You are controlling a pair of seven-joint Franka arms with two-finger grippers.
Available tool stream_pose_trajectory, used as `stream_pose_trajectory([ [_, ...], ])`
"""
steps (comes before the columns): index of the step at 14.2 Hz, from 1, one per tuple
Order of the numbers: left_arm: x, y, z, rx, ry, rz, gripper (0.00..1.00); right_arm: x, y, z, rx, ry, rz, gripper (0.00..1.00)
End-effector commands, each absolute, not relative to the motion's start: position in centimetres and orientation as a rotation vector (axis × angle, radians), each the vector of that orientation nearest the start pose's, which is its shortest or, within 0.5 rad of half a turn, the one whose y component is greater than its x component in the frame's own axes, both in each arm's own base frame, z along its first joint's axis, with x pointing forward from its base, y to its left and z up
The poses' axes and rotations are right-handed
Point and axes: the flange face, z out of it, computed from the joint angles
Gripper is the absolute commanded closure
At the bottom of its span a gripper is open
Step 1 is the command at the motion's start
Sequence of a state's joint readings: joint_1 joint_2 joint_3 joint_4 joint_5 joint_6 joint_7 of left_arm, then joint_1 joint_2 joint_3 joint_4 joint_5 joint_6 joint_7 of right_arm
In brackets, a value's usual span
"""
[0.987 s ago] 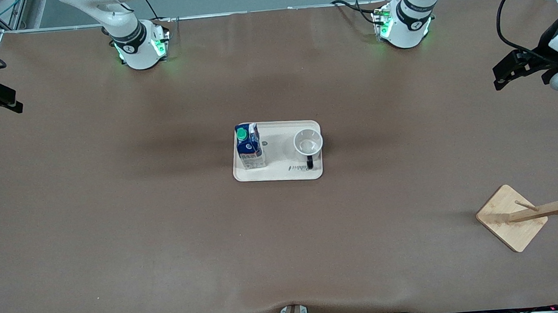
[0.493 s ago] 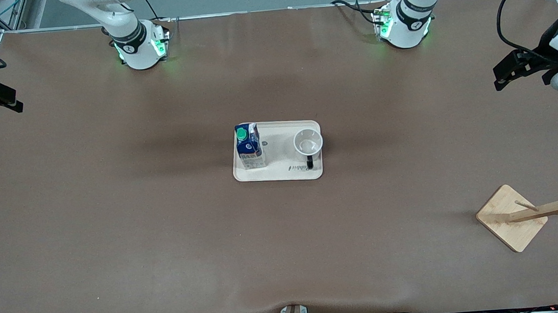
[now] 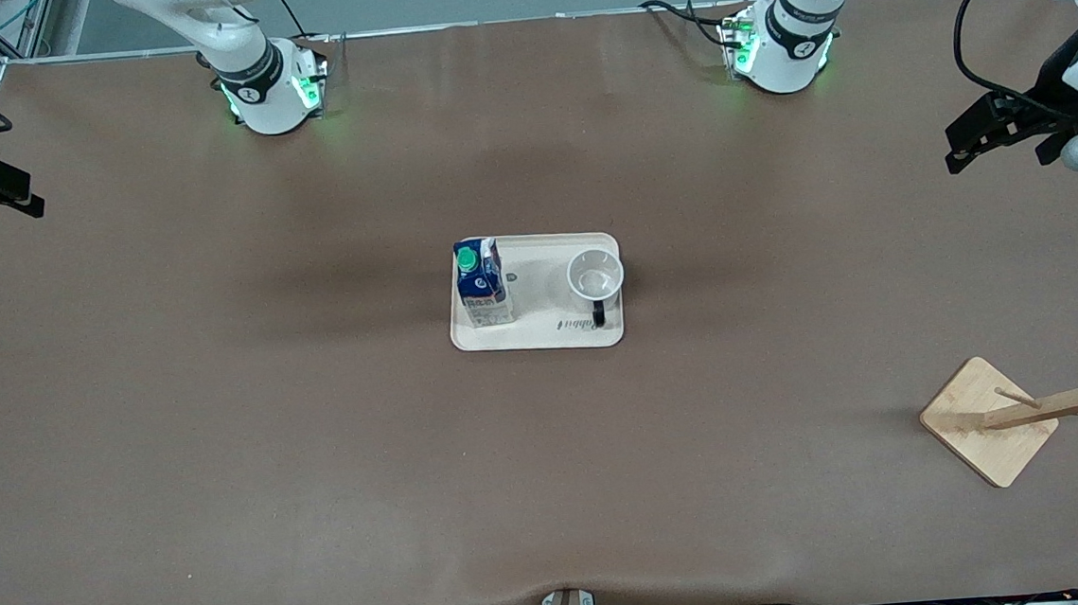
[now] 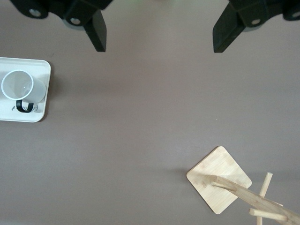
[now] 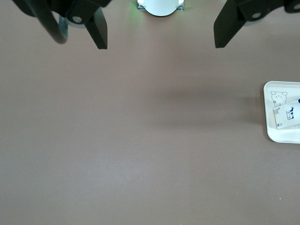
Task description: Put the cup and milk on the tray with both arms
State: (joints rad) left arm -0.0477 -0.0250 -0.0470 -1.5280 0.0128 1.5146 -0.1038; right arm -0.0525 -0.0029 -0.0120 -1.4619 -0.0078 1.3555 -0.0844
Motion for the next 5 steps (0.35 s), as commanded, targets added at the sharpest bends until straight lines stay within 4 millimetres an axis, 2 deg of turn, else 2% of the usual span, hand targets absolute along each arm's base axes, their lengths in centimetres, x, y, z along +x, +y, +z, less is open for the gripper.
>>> stream_pose_trajectory([
  [1,54.14,-5.14,65.84,-3.146,-0.012,-0.031,0.00,52.11,-3.83,66.12,-3.141,-0.033,0.163,0.00],
  [5,53.80,-5.20,65.94,-3.144,-0.009,-0.012,0.00,52.11,-3.83,66.12,-3.141,-0.033,0.163,0.00],
])
